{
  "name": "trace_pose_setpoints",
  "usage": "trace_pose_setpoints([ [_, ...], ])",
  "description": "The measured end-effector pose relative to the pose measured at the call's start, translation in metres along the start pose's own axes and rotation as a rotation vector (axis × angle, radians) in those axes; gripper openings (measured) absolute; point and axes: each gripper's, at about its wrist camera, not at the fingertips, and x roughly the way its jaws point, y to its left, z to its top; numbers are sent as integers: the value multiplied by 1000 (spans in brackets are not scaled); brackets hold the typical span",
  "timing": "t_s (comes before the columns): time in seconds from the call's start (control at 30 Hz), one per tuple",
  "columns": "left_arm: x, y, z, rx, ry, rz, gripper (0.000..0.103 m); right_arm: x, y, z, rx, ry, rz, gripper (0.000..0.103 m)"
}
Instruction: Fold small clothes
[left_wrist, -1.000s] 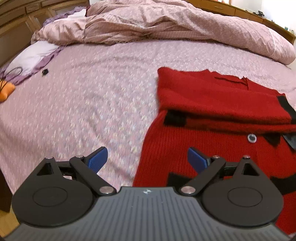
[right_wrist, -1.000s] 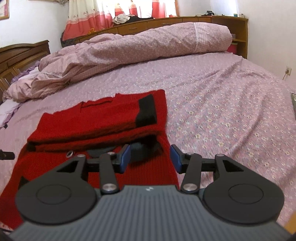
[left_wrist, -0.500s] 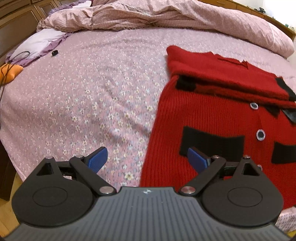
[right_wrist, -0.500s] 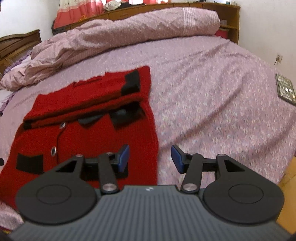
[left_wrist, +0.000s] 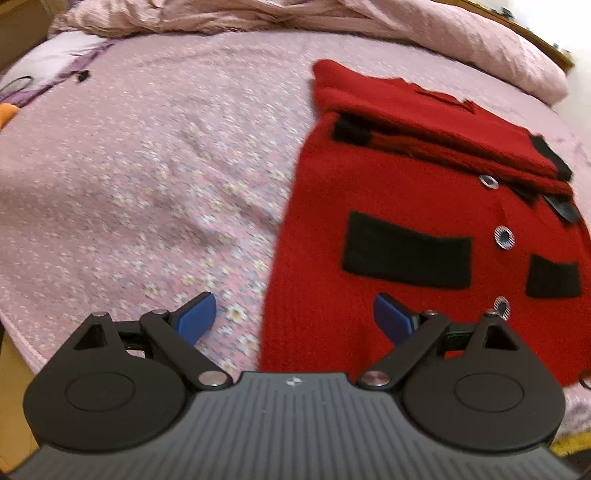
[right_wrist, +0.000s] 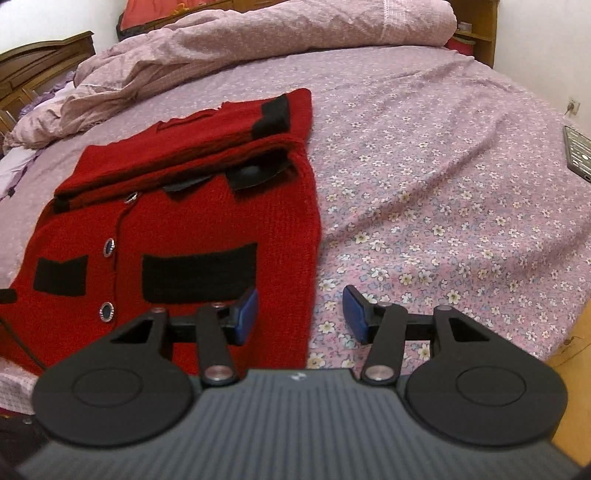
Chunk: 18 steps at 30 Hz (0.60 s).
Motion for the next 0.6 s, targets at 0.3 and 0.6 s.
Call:
trace_pose_setpoints([
  [0.3,-10,-11,-20,106,-23,-12,92,-7,-7,-7,76,52,181,55],
  [0.6,-18,-20,-24,196,-28,-23,63,-6,1,-16,42,74,197,54],
])
